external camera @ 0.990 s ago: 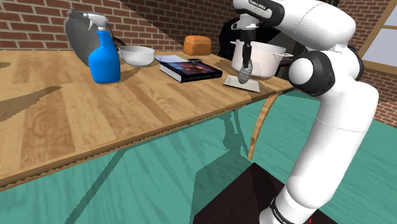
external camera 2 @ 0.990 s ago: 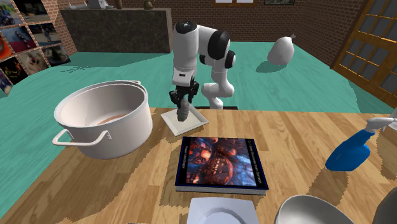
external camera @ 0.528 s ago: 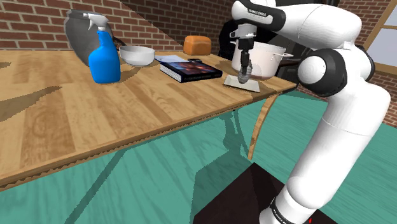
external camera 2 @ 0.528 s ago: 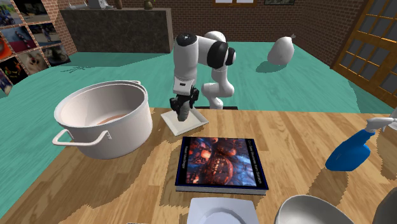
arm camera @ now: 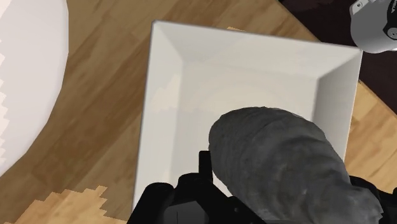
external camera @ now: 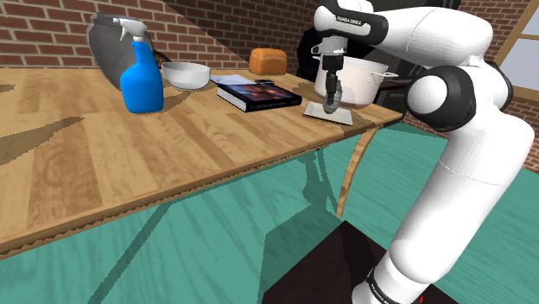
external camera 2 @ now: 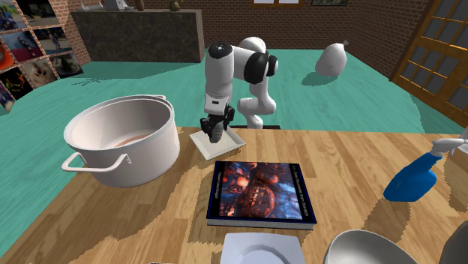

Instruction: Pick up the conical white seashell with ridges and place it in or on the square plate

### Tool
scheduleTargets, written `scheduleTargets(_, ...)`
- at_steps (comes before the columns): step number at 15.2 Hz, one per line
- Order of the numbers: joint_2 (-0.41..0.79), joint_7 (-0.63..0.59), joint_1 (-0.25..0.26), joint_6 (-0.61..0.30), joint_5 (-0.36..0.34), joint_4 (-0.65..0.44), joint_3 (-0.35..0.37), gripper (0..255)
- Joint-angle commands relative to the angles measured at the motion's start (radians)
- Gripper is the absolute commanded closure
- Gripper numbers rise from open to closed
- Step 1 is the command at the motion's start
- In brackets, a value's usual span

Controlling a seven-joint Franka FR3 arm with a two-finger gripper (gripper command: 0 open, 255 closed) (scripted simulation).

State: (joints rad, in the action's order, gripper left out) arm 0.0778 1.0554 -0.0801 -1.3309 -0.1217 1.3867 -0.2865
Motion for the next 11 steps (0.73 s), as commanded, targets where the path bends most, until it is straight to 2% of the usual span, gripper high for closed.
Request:
scheduleTargets(1, 0.007, -0.001, -0.001, 0.006, 0.0, 0.008, -0.001, 255)
scheduleTargets(2, 0.007, 0.001, -0.002, 0.008, 0.0, 0.006, -0.002, 0)
scheduleTargets(7, 0.007, -0.001, -0.001, 0.006, 0.0, 0.008, -0.001, 0)
scheduleTargets(11, 0.123, 0.028, -0.015, 0.177, 0.027, -0.277, -0.007, 0)
